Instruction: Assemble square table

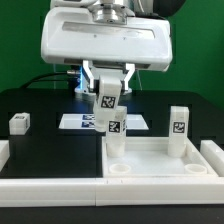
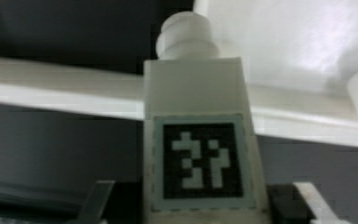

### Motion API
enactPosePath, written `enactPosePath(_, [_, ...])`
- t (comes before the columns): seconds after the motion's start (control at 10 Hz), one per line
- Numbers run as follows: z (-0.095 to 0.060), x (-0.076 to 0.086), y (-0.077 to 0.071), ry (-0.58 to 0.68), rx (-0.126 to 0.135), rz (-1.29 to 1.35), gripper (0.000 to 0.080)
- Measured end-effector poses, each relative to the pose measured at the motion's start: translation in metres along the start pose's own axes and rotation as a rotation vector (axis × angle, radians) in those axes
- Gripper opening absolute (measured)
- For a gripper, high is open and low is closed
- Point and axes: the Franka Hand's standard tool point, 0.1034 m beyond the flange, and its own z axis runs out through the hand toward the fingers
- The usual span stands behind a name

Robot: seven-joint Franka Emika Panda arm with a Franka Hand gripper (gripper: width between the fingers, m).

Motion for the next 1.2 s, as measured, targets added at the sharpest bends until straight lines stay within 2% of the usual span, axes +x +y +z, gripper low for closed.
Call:
enactPosePath(0.2, [0.006,0.017,-0.036,0.074,0.031,0.039,0.0291])
enactPosePath(0.3, [0.01,0.03,-0.06,0.049,0.076,0.073,0.0291])
enactPosePath(0.4, [0.011,0.046,-0.07,0.073,0.089,0.078,0.0291])
enactPosePath(1.0, [0.013,0.047,-0.075,0.073,0.096,0.095,0.0291])
enactPosePath(1.2, [0.026,0.044,-0.108,0.085,0.125,0.095,0.0291])
